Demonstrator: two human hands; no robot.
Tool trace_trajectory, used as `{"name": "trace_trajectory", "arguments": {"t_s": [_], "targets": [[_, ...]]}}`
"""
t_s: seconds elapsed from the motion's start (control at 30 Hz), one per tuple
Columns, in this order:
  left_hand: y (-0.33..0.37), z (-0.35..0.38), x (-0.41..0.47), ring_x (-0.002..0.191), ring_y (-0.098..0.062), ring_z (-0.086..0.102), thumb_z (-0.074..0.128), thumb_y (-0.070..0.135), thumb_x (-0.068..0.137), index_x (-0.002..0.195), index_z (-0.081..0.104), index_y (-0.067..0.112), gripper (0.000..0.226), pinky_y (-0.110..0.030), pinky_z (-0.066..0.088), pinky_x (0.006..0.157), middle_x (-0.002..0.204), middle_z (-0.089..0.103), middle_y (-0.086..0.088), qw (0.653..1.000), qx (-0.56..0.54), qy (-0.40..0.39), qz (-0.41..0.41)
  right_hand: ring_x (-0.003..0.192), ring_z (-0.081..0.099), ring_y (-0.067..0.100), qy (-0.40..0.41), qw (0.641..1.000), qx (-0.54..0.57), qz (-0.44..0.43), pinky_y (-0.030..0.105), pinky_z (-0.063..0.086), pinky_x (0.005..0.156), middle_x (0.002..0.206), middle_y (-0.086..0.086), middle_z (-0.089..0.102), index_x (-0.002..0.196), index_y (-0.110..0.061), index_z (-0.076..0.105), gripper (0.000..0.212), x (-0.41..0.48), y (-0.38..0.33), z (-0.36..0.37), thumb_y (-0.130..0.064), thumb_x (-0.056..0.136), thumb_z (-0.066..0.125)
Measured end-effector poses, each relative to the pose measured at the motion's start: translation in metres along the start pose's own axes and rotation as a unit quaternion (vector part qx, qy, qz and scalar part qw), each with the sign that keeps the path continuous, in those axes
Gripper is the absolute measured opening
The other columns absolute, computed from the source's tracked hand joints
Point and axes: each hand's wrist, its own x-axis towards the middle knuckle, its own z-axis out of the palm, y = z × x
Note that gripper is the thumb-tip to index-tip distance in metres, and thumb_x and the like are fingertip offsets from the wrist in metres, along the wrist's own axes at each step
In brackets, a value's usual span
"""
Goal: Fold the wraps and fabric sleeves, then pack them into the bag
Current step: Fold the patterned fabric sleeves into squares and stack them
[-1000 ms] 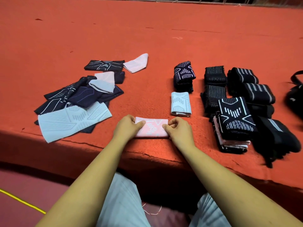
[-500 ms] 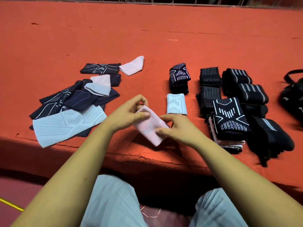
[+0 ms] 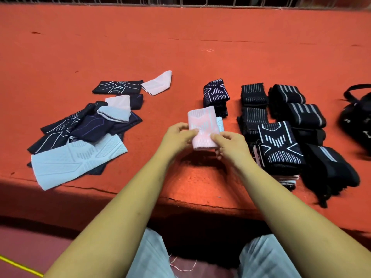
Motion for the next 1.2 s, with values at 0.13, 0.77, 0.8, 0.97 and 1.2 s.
{"name": "trace_trajectory", "arguments": {"t_s": [0.13,0.77,0.8,0.97,1.2], "targets": [[-0.002,0.017,0.025,0.054,-0.018,0.054,0.073,0.013,0.084,0.1,0.05,0.018,0.028,-0.027,0.042,0.054,0.075,0.064,-0.016,0.998,0.04,0.042,0.015,0.056,0.054,0.018,0.087,0.994,-0.057,-0.033,0.028,0.047,0.048,0.068,0.007,0.06,0.082,-0.012,0.065,0.006,0.026,0.005,-0.003,-0.016,0.086,0.063],[-0.016,0.017,0.047,0.088,-0.018,0.061,0.062,0.014,0.091,0.112,0.066,0.013,0.021,-0.041,0.054,0.088,0.103,0.067,-0.003,0.971,0.226,0.044,0.066,0.1,0.057,0.039,0.185,0.922,-0.33,-0.077,0.045,0.045,0.088,0.118,0.015,0.053,0.112,-0.011,0.056,0.026,0.031,0.005,-0.007,-0.027,0.092,0.055],[-0.011,0.006,0.045,0.085,-0.017,0.06,0.062,0.013,0.092,0.11,0.066,0.013,0.019,-0.04,0.054,0.086,0.099,0.066,-0.001,0.97,0.227,0.049,0.073,0.101,0.057,0.04,0.188,0.915,-0.346,-0.095,0.044,0.044,0.088,0.12,0.014,0.051,0.114,-0.011,0.055,0.027,0.027,-0.003,-0.006,-0.026,0.092,0.054],[0.008,-0.074,0.015,0.068,0.005,0.053,0.062,0.009,0.091,0.095,0.066,0.017,0.01,-0.015,0.042,0.07,0.078,0.061,0.014,0.946,0.287,0.097,0.116,0.104,0.058,0.028,0.083,0.932,-0.318,-0.153,0.035,0.041,0.086,0.113,0.01,0.063,0.102,-0.011,0.064,0.019,0.021,-0.021,0.035,-0.018,0.088,0.054],[-0.012,-0.193,-0.04,0.095,-0.027,0.061,0.071,0.017,0.083,0.097,0.067,0.013,0.015,-0.039,0.047,0.087,0.099,0.065,-0.007,0.826,0.535,0.153,0.086,0.109,0.056,0.031,-0.096,0.913,-0.362,-0.162,0.035,0.04,0.091,0.111,0.017,0.063,0.106,-0.007,0.065,0.025,0.006,-0.004,0.121,-0.019,0.085,0.06]]}}
